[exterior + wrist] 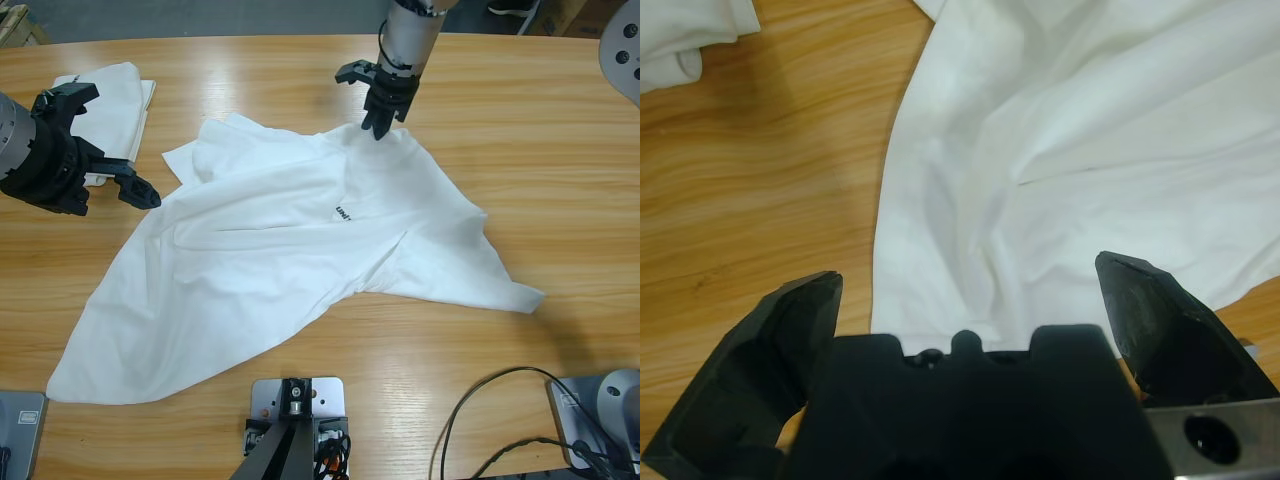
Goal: Fold clothes
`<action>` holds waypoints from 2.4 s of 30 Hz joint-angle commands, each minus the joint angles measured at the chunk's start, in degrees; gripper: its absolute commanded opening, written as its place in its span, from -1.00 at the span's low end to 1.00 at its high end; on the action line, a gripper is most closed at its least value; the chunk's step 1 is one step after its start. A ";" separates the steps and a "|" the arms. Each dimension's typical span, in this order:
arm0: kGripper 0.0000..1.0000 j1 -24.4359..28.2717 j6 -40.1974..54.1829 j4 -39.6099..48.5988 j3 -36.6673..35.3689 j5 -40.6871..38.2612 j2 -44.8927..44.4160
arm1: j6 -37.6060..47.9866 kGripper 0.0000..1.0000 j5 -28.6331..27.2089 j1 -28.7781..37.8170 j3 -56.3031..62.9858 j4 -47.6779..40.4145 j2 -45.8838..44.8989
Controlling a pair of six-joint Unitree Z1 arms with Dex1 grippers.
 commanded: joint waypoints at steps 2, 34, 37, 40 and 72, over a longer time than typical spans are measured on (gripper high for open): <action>1.00 -0.08 0.38 -0.04 2.30 -0.67 2.44 | 1.29 -1.00 -3.38 -3.93 -2.64 4.42 0.86; 0.77 0.44 -3.86 10.33 -59.65 -6.52 46.72 | 11.06 -1.00 -14.30 -9.05 7.34 10.05 -8.54; 0.88 1.24 -5.13 13.42 -66.89 -7.28 51.06 | 11.06 -1.00 -13.40 -9.61 7.48 9.66 -8.26; 0.88 2.10 -4.72 16.80 -72.59 -7.35 54.61 | 10.73 -1.00 -13.40 -9.96 7.40 9.61 -8.32; -1.00 2.73 6.02 28.61 -100.69 -7.30 66.02 | 10.18 -1.00 -12.78 -11.26 8.26 8.76 -7.68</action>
